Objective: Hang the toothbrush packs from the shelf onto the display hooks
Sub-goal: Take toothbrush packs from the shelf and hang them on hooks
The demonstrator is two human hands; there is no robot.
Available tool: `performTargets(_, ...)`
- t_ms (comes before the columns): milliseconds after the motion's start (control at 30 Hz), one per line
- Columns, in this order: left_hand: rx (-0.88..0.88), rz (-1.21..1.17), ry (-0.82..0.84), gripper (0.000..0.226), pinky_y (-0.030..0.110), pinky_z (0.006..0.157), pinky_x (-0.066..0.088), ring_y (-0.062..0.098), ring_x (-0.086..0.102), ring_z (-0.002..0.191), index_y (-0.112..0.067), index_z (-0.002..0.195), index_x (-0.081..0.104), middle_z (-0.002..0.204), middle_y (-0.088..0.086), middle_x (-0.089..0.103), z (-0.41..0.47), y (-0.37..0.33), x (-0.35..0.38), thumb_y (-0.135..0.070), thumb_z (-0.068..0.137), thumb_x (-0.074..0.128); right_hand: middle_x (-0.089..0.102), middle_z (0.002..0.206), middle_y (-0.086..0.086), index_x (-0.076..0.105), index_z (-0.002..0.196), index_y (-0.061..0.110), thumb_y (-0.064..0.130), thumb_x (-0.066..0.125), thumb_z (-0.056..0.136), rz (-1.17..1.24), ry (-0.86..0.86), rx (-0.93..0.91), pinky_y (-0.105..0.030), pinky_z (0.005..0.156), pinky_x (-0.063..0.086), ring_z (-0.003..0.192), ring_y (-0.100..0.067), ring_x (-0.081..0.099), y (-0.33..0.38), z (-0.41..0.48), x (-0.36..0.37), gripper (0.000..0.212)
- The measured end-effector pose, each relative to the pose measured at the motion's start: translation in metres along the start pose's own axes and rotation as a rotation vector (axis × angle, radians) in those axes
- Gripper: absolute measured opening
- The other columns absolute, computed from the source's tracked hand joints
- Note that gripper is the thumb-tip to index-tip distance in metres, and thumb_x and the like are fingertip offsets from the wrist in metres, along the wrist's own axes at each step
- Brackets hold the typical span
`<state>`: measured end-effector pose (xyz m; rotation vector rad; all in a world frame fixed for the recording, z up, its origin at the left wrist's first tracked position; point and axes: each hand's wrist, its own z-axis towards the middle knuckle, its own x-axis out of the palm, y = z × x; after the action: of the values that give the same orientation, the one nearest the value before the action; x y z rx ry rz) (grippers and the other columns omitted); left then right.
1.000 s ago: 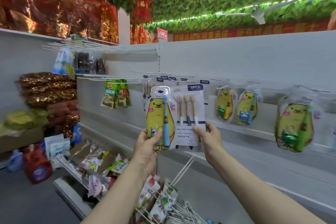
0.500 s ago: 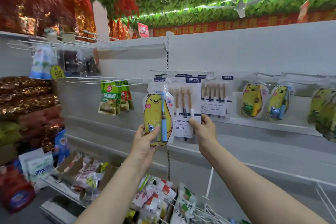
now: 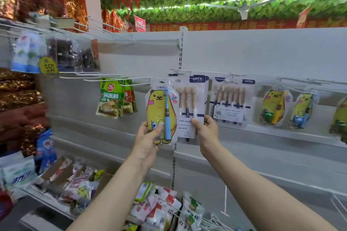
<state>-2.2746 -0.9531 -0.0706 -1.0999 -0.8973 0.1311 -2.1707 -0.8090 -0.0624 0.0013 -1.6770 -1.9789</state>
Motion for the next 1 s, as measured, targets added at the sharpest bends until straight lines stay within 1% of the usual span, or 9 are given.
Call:
performTargets(133,-0.011,0.004,0.005,0.024,0.039,0.076,0.054,0.026,0.07,0.09,-0.016,0.107,0.056,0.103,0.012,0.074,0.012,-0.002,-0.004,-0.003,0.089,0.065,0.071,0.104,-0.012,0.06,0.107,0.01,0.002,0.069,0.09,-0.004,0.016,-0.027,-0.02,0.06,0.057,0.082,-0.018,0.069,-0.005,0.013,0.008,0.021)
performTargets(233,0.006,0.005,0.005,0.023,0.035,0.071,0.053,0.024,0.07,0.088,-0.016,0.106,0.056,0.102,0.011,0.073,0.023,-0.004,-0.006,-0.003,0.089,0.065,0.071,0.101,-0.01,0.06,0.1,0.016,0.002,0.069,0.09,0.017,0.018,-0.039,-0.022,0.062,0.057,0.082,-0.018,0.07,-0.01,0.023,0.013,0.02)
performTargets(433,0.001,-0.008,0.019,0.023,0.036,0.074,0.053,0.025,0.069,0.088,-0.017,0.103,0.057,0.101,0.01,0.074,0.041,0.002,-0.008,-0.003,0.087,0.067,0.07,0.107,-0.012,0.059,0.117,0.007,0.005,0.069,0.091,0.011,-0.033,-0.028,-0.019,0.058,0.055,0.084,-0.017,0.069,-0.024,0.043,0.006,0.028)
performTargets(467,0.0,-0.008,0.02,0.023,0.036,0.075,0.053,0.025,0.069,0.088,-0.017,0.103,0.058,0.101,0.01,0.074,0.044,0.003,-0.007,-0.003,0.087,0.066,0.07,0.108,-0.012,0.059,0.119,0.006,0.005,0.07,0.091,-0.002,-0.034,-0.03,-0.02,0.06,0.056,0.085,-0.018,0.069,-0.025,0.047,0.004,0.03)
performTargets(600,-0.002,-0.016,0.029,0.025,0.038,0.081,0.053,0.024,0.07,0.089,-0.016,0.106,0.058,0.103,0.011,0.074,0.052,0.007,-0.004,-0.002,0.088,0.066,0.07,0.114,-0.014,0.057,0.124,0.005,0.006,0.07,0.09,-0.023,-0.04,-0.016,-0.037,0.084,0.06,0.096,-0.024,0.07,-0.028,0.063,0.003,0.036)
performTargets(667,-0.004,-0.02,0.036,0.025,0.038,0.081,0.054,0.024,0.071,0.09,-0.016,0.107,0.058,0.103,0.011,0.074,0.055,0.007,-0.002,-0.002,0.089,0.066,0.07,0.115,-0.013,0.057,0.125,0.006,0.007,0.07,0.09,-0.023,-0.042,-0.003,-0.039,0.087,0.059,0.099,-0.026,0.07,-0.029,0.07,0.003,0.037)
performTargets(767,-0.011,-0.022,0.039,0.026,0.036,0.077,0.054,0.025,0.071,0.092,-0.016,0.108,0.057,0.105,0.012,0.074,0.058,0.007,0.0,-0.002,0.088,0.066,0.07,0.114,-0.012,0.056,0.128,0.005,0.007,0.071,0.09,-0.034,-0.038,0.01,-0.032,0.079,0.06,0.092,-0.02,0.07,-0.029,0.081,0.002,0.041)
performTargets(867,-0.019,-0.038,0.035,0.028,0.038,0.081,0.055,0.027,0.07,0.094,-0.015,0.111,0.057,0.107,0.013,0.073,0.06,0.007,0.0,-0.003,0.087,0.067,0.069,0.117,-0.013,0.054,0.132,0.005,0.007,0.072,0.089,-0.067,-0.043,0.03,-0.022,0.069,0.056,0.085,-0.014,0.068,-0.029,0.089,-0.002,0.046)
performTargets(1000,-0.019,-0.038,0.029,0.025,0.036,0.078,0.054,0.025,0.07,0.092,-0.017,0.106,0.058,0.105,0.011,0.073,0.054,0.011,0.001,-0.003,0.087,0.067,0.068,0.119,-0.012,0.052,0.135,0.004,0.013,0.074,0.089,-0.13,-0.026,0.049,-0.013,0.058,0.052,0.085,-0.01,0.067,-0.023,0.091,-0.01,0.051)
